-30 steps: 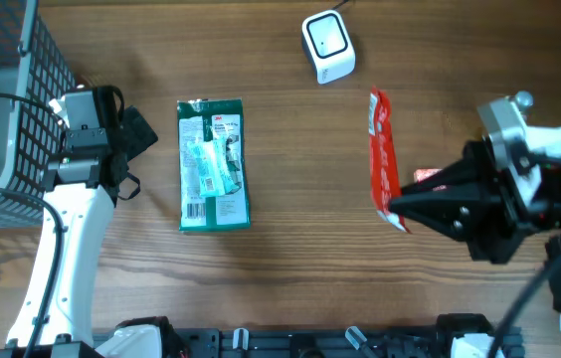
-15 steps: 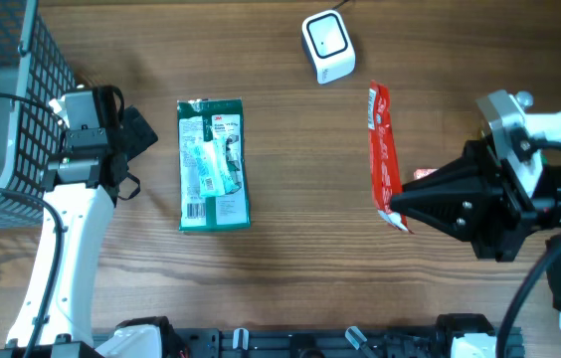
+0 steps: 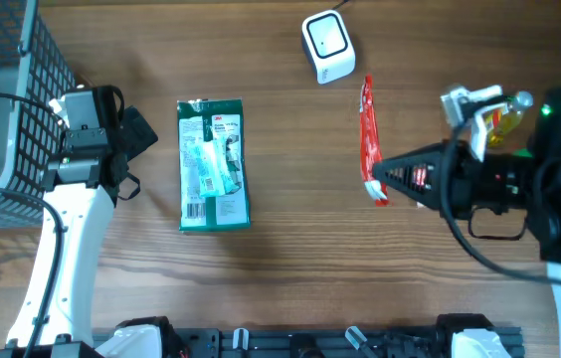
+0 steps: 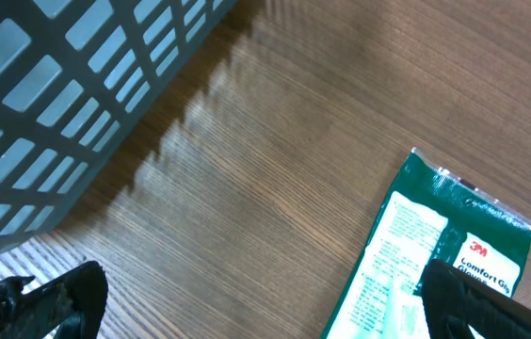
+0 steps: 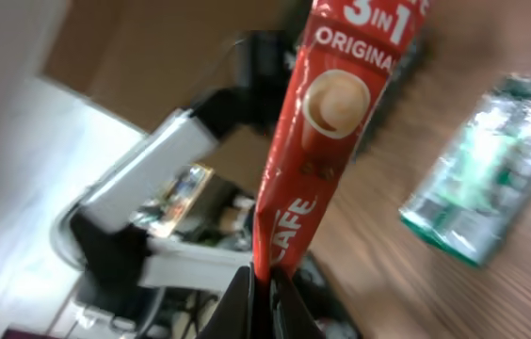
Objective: Scan the item barcode
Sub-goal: 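Lift the Nescafe stick and swing it toward the right side, then hold the Nescafe stick in front of the white scanner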
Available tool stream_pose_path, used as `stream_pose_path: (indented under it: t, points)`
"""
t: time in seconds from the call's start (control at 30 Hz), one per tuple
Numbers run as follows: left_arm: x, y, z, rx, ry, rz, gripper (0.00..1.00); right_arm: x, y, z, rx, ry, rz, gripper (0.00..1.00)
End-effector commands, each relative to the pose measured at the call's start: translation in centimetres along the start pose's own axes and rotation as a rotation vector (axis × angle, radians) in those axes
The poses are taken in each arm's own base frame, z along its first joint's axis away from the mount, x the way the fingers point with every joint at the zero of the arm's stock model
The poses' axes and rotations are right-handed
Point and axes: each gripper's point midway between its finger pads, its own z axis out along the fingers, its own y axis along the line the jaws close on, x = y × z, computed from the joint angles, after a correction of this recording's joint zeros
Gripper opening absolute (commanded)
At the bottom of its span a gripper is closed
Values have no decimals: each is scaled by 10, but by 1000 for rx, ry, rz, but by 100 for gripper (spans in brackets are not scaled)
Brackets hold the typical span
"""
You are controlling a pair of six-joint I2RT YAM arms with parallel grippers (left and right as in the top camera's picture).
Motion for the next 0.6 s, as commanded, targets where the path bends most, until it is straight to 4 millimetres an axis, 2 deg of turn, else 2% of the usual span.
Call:
stream_pose_path:
  t: [0.0,0.17,0.43,0.57]
  points:
    - [-6,3,-3,-10,-18,3,100,3,-50,1,202,31,-47,4]
    - [-6,3,-3,-10,-18,3,100,21,-101,0,403,129,54,4]
    - [-6,3,-3,-10,-18,3,100,39,-131,18,484,247,89,4]
    - [-6,3,-3,-9,-18,3,100,43,-157,18,635,263,154,4]
